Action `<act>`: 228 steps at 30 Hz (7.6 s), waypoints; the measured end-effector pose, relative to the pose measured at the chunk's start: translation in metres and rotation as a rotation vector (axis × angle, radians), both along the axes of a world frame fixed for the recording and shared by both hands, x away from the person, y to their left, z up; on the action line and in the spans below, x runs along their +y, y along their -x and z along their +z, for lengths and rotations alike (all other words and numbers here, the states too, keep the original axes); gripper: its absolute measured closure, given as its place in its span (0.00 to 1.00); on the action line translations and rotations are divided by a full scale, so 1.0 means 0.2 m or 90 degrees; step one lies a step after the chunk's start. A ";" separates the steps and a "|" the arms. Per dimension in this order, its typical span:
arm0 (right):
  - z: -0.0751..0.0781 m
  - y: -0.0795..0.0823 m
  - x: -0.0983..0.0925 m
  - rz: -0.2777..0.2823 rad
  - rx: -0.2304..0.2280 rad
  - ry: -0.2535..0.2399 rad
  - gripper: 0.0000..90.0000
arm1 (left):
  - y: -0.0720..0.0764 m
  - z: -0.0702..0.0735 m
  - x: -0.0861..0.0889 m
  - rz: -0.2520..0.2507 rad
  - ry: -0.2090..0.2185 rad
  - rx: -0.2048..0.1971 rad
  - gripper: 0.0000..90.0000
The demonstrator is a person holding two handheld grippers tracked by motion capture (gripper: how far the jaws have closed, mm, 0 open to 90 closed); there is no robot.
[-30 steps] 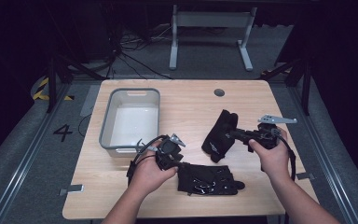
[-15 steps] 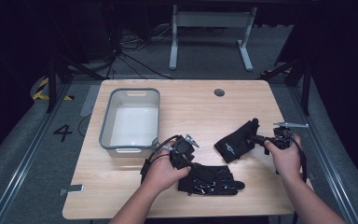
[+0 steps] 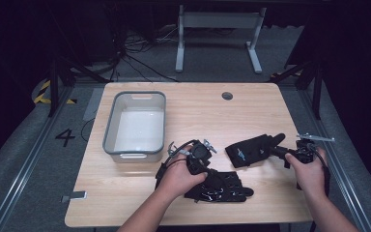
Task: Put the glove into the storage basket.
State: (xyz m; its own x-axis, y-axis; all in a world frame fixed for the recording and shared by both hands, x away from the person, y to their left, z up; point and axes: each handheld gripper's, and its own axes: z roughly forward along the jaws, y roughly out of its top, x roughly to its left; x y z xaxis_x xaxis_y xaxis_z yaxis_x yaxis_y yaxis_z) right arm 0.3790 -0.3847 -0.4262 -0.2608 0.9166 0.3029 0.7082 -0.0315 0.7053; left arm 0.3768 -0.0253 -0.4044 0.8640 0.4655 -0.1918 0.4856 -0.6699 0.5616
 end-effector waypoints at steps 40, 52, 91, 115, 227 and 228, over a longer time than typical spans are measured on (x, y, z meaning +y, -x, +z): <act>-0.05 -0.30 -0.16 0.071 0.047 0.202 0.58 | -0.18 -0.13 -0.50 0.035 -0.066 0.032 0.59; -0.07 -0.31 -0.16 0.107 0.068 0.197 0.70 | -0.21 -0.16 -0.54 0.041 -0.078 0.037 0.60; 0.30 0.13 0.19 0.199 -0.118 0.177 0.97 | 0.06 0.21 0.02 0.005 -0.095 -0.099 0.93; 0.16 0.51 0.46 0.288 -0.139 0.189 0.97 | 0.26 0.10 0.27 -0.034 -0.129 -0.084 0.93; 0.05 0.42 0.29 0.248 -0.084 0.149 0.73 | 0.12 -0.19 -0.17 -0.181 -0.104 -0.059 0.31; 0.05 0.42 0.30 0.248 -0.083 0.150 0.73 | 0.12 -0.19 -0.17 -0.181 -0.103 -0.059 0.31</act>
State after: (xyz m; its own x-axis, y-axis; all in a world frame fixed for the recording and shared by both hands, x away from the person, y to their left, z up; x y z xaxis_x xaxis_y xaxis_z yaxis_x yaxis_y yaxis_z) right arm 0.2947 -0.3255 -0.4169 -0.6205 0.7832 0.0408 0.5412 0.3899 0.7451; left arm 0.3534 -0.0590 -0.4418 0.9739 0.2214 -0.0501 0.2186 -0.8552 0.4699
